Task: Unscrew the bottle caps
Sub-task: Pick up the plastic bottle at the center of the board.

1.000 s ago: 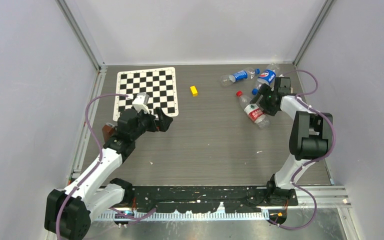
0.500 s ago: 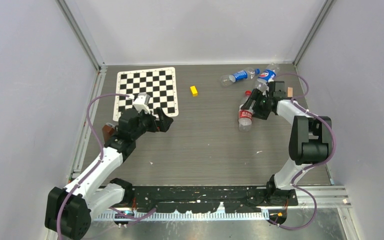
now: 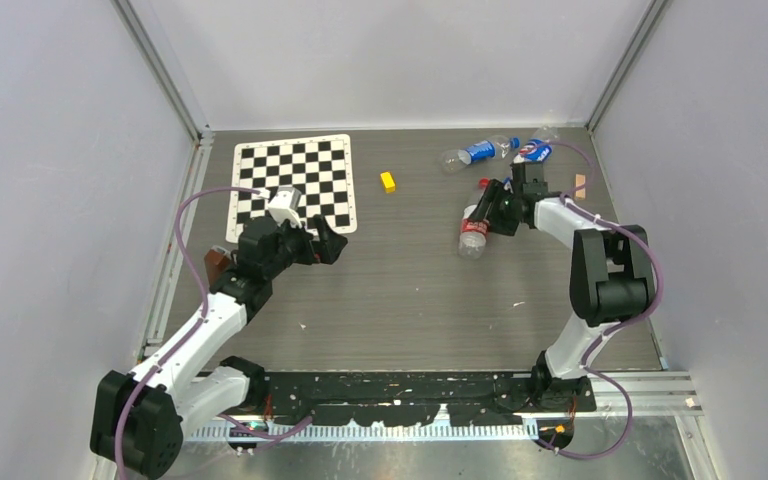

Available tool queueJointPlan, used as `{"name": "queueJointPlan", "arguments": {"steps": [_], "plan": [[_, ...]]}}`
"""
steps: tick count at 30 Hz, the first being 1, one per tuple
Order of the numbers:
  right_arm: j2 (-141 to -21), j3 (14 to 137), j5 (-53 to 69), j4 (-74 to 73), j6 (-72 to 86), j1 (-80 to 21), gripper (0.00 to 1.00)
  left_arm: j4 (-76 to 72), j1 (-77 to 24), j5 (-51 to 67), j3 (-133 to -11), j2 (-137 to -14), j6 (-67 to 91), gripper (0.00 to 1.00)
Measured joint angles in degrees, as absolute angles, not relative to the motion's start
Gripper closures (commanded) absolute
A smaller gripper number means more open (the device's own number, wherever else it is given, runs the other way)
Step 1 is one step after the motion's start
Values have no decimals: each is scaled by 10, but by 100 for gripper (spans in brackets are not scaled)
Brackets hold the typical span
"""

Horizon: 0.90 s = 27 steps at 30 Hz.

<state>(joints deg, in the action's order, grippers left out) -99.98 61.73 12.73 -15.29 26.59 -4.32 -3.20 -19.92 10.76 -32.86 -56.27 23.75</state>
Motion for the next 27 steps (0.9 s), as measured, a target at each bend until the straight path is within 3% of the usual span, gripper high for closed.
{"name": "queueJointPlan", "arguments": {"steps": [9,13,17,27], "plan": [[-917,474,158,-33,335,-93,49,-79,-199,126,-326,-563,279,0],[-887,425,190,-9,352,-111,39,-123,-199,120,-299,-563,309,0],[-869,438,175,-63,328,-123,22,-175,-199,118,-251,-561,327,1],[-777,434,110,-109,321,-127,23,-181,-199,116,-237,-515,317,2]]}}
